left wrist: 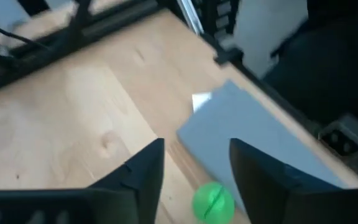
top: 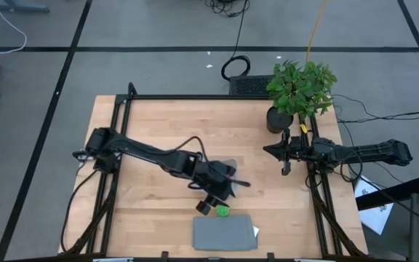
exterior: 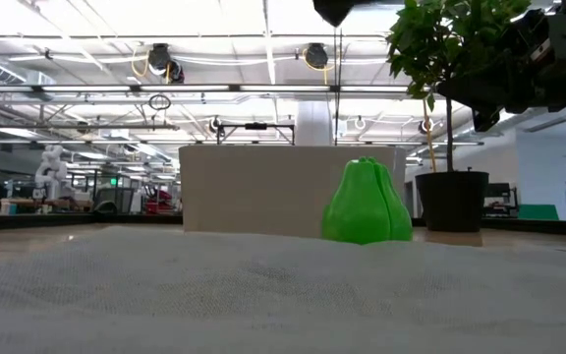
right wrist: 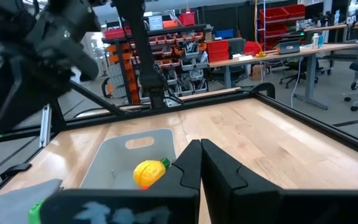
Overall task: Pick and placing Produce into tupperware
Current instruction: Put the green pear into the gray bin
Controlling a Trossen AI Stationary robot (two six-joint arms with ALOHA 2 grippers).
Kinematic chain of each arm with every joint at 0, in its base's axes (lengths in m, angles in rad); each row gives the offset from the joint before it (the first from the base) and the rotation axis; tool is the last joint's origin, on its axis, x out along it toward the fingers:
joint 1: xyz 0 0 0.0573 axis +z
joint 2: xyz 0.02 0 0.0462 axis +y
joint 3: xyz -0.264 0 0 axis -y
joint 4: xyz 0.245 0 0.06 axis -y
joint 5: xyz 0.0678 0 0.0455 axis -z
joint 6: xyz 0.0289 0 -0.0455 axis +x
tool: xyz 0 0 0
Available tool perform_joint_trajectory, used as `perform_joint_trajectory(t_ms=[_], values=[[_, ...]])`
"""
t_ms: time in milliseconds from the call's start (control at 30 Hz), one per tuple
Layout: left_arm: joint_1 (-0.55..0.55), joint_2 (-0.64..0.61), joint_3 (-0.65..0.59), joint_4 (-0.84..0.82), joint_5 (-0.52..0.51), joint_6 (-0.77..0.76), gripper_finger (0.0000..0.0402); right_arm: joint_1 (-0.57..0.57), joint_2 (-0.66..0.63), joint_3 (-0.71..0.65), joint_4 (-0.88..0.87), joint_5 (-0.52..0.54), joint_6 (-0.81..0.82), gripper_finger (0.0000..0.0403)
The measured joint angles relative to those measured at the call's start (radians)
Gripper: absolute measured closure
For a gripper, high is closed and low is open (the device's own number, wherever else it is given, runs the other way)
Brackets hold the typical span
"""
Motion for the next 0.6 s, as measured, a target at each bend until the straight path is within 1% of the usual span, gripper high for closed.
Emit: perform_joint_trajectory(t_ms=[100, 167, 267, 400, 500, 600], values=[[-0.009, 0.024, 0.032, -0.047, -0.001, 0.063, 0.0186, 0.0, 0.0, 0.0, -0.008, 0.0, 0.0, 0.0403], [-0.018, 0.03, 0.032, -0.057, -0.004, 0.09, 0.0175, 0.0, 0.0, 0.0, -0.007, 0.0, 0.0, 0.0403], [-0.041, 0.041, 0.032, -0.086, -0.019, 0.137, 0.0172, 0.0, 0.0, 0.0, -0.008, 0.0, 0.0, 0.0403], [-0.063, 0.045, 0.032, -0.105, -0.085, 0.173, 0.0171, 0.0, 0.0, 0.0, -0.008, 0.0, -0.004, 0.0403], [-0.063, 0.051, 0.032, -0.126, -0.087, 0.16, 0.0171, 0.0, 0.0, 0.0, -0.008, 0.0, -0.006, 0.0403], [-0.058, 0.056, 0.032, -0.104, -0.082, 0.127, 0.0171, 0.0, 0.0, 0.0, -0.008, 0.0, -0.006, 0.0403]])
